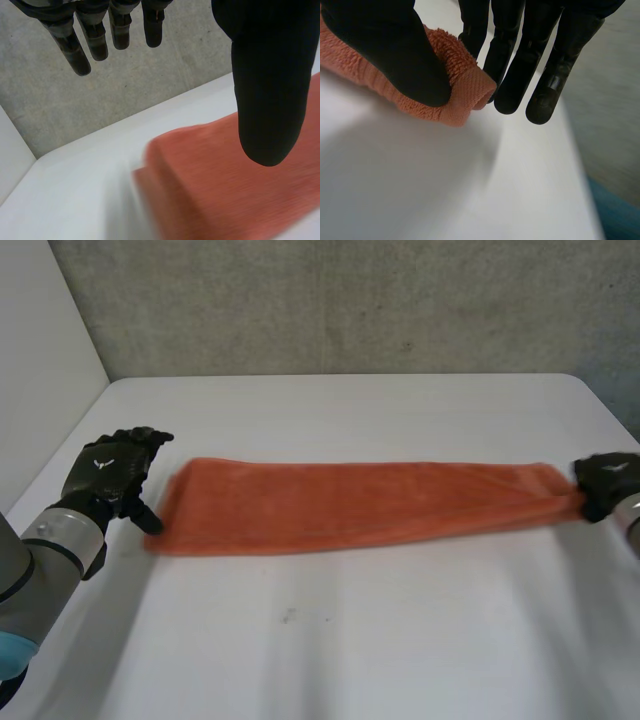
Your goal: Fold the laundry
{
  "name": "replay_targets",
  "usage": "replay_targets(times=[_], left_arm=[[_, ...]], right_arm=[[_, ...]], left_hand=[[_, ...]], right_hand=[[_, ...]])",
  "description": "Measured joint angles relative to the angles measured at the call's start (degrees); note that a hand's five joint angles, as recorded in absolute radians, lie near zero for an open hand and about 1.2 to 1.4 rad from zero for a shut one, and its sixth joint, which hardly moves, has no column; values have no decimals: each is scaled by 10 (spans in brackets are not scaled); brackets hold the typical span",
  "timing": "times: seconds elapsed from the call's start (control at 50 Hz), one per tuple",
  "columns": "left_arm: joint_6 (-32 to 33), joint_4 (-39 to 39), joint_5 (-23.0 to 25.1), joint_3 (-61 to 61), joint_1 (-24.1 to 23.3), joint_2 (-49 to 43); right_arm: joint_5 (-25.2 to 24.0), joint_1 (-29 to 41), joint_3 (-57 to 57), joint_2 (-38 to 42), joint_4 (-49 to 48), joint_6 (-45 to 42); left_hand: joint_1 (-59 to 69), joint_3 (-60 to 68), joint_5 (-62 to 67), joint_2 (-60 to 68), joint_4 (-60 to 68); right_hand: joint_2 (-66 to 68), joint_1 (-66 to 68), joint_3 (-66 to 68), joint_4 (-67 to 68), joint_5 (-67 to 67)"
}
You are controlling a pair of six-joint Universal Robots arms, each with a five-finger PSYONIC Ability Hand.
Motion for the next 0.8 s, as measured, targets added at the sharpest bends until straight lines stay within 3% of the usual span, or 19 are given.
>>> replay_targets(times=[0.14, 0.28, 0.36, 0.4, 0.42, 0.44, 0.46, 0.5, 0.66, 0.74, 0.76, 0.8], left_arm=[[-1, 0, 0, -2, -2, 1], [-2, 0, 0, -3, -5, 1], [-2, -1, -1, -4, -9, 1], [-2, -1, -1, -4, -9, 1], [-2, -1, -1, -5, -12, 2], [-2, -1, -1, -5, -12, 2], [-2, -1, -1, -5, -13, 2], [-2, -1, -2, -5, -14, 3], [-2, -1, -2, -4, -16, 4], [-2, -1, -1, -2, -20, 4], [-2, -1, -1, -2, -22, 4], [-2, -1, -1, 2, -28, 4]], right_arm=[[59, -89, -53, -15, 5, -60], [65, -97, -81, -23, 8, -92], [50, 4, -100, -47, 1, -61], [50, 4, -100, -47, 1, -61], [39, 51, -105, -54, -3, -49], [39, 51, -105, -54, -3, -49], [12, 138, -111, -59, -15, -34], [-10, 193, -112, -56, -26, -30], [-102, 386, -114, 19, -60, -36], [-117, 427, -117, 62, -57, -49], [-118, 431, -117, 70, -56, -52], [-117, 442, -119, 92, -46, -69]], left_hand=[[0, 0, 0, 0, 0], [0, 0, 0, 0, 0], [0, 0, 0, 0, 0], [0, 0, 0, 0, 0], [0, 0, 0, 0, 0], [0, 0, 0, 0, 0], [0, 0, 0, 0, 0], [0, 0, 0, 0, 0], [0, 0, 0, 0, 0], [0, 0, 0, 0, 0], [0, 0, 0, 0, 0], [0, 0, 0, 0, 0]], right_hand=[[0, 5, 1, 0, 3], [0, 5, 1, 0, 5], [1, 5, 1, 0, 5], [1, 5, 1, 0, 5], [1, 5, 1, 0, 5], [1, 5, 1, 0, 5], [1, 5, 1, 0, 5], [1, 5, 1, 0, 6], [1, 5, 4, 1, 9], [1, 5, 4, 1, 9], [-33, -17, -31, -35, -22], [-290, -228, -286, -279, -248]])
